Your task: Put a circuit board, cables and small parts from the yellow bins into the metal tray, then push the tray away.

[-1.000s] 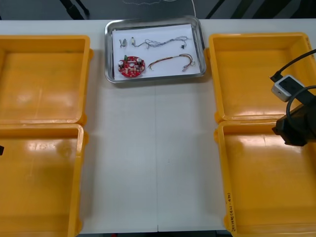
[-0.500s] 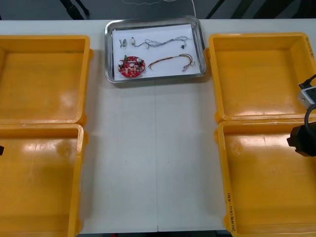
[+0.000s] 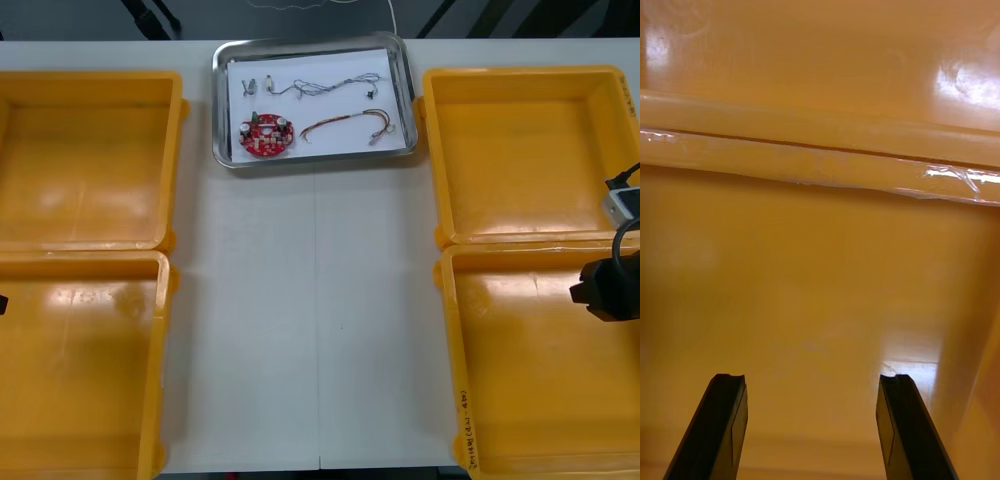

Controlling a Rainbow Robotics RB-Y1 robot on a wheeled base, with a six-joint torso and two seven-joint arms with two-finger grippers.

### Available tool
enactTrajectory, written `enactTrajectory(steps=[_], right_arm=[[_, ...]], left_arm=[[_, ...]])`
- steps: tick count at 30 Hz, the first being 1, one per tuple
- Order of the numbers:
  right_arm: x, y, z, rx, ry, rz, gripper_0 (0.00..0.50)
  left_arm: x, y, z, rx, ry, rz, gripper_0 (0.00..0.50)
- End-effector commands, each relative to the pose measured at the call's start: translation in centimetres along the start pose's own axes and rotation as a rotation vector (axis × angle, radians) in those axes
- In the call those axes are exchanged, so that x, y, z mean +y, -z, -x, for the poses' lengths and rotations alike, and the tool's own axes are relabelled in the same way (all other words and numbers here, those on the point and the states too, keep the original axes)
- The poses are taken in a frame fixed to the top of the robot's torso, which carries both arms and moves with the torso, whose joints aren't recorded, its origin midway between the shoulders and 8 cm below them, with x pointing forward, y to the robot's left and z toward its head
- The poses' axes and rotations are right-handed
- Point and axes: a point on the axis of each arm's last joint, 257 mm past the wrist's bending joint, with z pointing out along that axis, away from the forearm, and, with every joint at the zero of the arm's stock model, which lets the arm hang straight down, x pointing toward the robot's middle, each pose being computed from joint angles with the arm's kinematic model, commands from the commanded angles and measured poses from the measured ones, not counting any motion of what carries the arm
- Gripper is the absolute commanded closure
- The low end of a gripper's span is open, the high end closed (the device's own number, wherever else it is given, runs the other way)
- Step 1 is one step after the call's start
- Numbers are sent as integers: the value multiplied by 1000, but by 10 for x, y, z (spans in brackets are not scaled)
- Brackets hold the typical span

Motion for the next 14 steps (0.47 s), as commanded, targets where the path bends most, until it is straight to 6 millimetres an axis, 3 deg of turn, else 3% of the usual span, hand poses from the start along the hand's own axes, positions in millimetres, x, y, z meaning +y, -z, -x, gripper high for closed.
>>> enactTrajectory(steps=[1, 14], right_arm=[[-20, 4, 1, -7, -66, -9, 0], [-15, 4, 3, -9, -69, 8, 0]], left_arm=[[8, 8, -4, 10, -97, 40, 0], [8, 8, -4, 10, -97, 40, 0]])
